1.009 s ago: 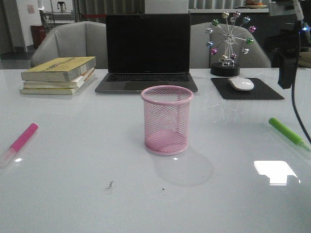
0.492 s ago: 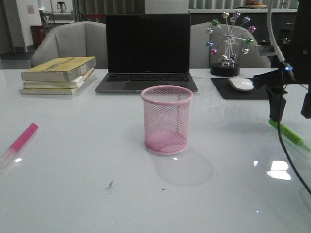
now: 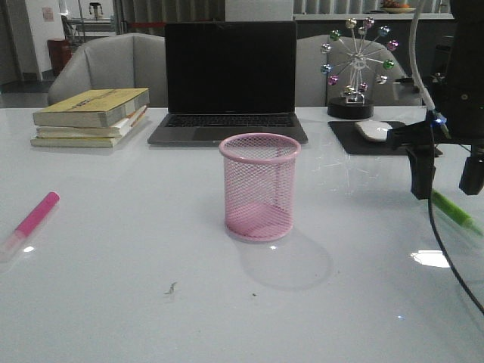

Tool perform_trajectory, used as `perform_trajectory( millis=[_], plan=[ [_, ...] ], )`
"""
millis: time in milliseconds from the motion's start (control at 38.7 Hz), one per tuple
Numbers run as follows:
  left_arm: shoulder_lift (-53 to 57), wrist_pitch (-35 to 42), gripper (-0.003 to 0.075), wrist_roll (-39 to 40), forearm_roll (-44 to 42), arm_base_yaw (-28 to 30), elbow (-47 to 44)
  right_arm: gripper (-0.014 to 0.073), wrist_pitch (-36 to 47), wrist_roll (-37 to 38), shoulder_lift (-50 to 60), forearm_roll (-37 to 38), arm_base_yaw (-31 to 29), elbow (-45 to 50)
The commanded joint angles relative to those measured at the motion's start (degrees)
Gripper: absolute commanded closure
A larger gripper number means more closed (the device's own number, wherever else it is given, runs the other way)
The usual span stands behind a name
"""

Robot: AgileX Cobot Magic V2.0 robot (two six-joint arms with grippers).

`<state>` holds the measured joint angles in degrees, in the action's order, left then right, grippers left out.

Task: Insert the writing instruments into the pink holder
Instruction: 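Lower the right gripper onto the green highlighter and close it, then lift the green highlighter and carry it over the pink holder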

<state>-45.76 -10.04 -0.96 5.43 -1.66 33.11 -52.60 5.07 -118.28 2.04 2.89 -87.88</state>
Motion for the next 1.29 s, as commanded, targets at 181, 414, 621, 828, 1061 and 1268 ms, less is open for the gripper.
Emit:
perform_trajectory(
  millis=[181,414,621,828,1061,1268],
  plan=[
    [0.15,4.55,0.0316,0.54,0.58,-0.40,1.96,0.0076,-0.04,-0.56,1.19,0.19,-0.04,-1.74],
    [0.15,4.55,0.0316,0.54,0.58,-0.40,1.96,0.0076,-0.38,-0.56,-0.85,0.18,-0.04,-1.74],
    [0.15,4.55,0.0316,0.54,0.58,-0.40,1.96,0.0288,-0.61,-0.56,-1.73,0.13,-0.04,-1.74],
    [0.15,4.55,0.0316,0.54,0.58,-0.40,1.96,0.0544,0.27,-0.56,-1.73,0.18,-0.04,-1.76],
    [0.15,4.25,0.0316,0.54,0.58,-0.40,1.96,0.0536,0.09,-1.32,-0.64,-1.06,0.36,-4.25],
    [0.15,1.79,0.0316,0.54,0.58,-0.40,1.96,0.0536,6.86,-1.73,5.87,-4.46,2.10,-4.66]
  ],
)
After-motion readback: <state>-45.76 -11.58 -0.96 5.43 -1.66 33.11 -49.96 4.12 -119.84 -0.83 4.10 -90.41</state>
